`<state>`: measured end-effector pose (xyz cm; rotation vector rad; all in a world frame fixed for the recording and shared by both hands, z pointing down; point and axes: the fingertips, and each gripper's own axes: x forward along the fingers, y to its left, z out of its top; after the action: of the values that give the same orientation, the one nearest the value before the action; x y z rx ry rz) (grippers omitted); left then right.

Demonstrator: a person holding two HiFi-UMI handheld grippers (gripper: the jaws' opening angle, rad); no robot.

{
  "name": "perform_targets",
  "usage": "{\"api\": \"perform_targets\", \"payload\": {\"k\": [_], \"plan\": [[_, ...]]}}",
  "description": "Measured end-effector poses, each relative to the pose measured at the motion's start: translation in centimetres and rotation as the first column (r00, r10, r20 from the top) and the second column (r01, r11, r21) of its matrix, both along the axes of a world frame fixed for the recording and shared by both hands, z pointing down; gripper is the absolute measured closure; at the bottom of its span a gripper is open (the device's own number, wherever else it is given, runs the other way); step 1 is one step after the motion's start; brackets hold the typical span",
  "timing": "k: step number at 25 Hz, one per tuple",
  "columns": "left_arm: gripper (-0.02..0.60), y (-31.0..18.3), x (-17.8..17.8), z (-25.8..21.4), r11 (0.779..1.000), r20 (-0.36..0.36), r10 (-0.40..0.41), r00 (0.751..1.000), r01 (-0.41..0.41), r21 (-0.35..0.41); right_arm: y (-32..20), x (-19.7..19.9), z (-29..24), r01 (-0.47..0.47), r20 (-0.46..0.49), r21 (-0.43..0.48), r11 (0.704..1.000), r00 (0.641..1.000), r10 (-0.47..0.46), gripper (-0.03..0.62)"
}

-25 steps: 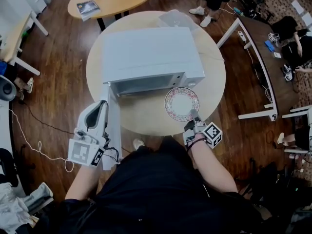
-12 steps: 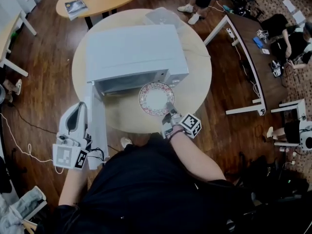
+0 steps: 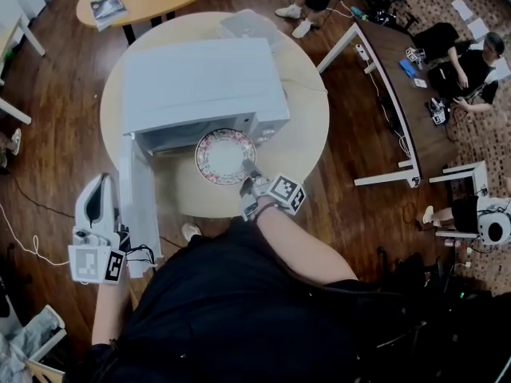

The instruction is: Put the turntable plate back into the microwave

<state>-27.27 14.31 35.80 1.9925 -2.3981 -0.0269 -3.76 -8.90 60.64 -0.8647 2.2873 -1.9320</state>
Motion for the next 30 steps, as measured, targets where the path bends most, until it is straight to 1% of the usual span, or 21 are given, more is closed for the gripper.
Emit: {"api": "perform_targets", "payload": {"k": [5, 10, 16, 24, 28, 30], "plan": [[0.577, 0.5, 0.1, 0.0, 0.999, 0.006, -0.032, 0.999, 0.032, 0.002, -0.3, -2.2, -0.5, 0.067, 0.001, 0.009, 0.998, 0.998, -0.067, 0.568], [0.577, 0.7, -0.8, 0.2, 0.997, 0.009, -0.083, 0.997, 0.083, 0.002, -0.4, -4.5, -0.5, 0.134, 0.013, 0.01, 0.991, 0.991, -0.134, 0.568], [0.577, -0.1, -0.7, -1.5, 0.996, 0.021, -0.086, 0.996, 0.087, -0.012, -0.2, -6.1, -0.6, 0.179, 0.029, 0.004, 0.984, 0.983, -0.179, 0.568], [0.577, -0.5, -0.6, -2.0, 0.995, 0.044, -0.091, 0.995, 0.092, -0.025, 0.2, -6.7, -0.1, 0.199, 0.039, -0.009, 0.98, 0.979, -0.199, 0.568], [0.577, -0.7, -0.2, -1.1, 0.995, 0.047, -0.095, 0.994, 0.097, -0.03, -0.1, -6.7, -0.2, 0.214, 0.036, -0.011, 0.977, 0.976, -0.213, 0.568], [0.577, -1.0, 0.1, -1.2, 0.996, 0.052, -0.085, 0.995, 0.087, -0.031, -0.2, -6.9, -0.4, 0.223, 0.036, -0.007, 0.975, 0.974, -0.223, 0.568]]}}
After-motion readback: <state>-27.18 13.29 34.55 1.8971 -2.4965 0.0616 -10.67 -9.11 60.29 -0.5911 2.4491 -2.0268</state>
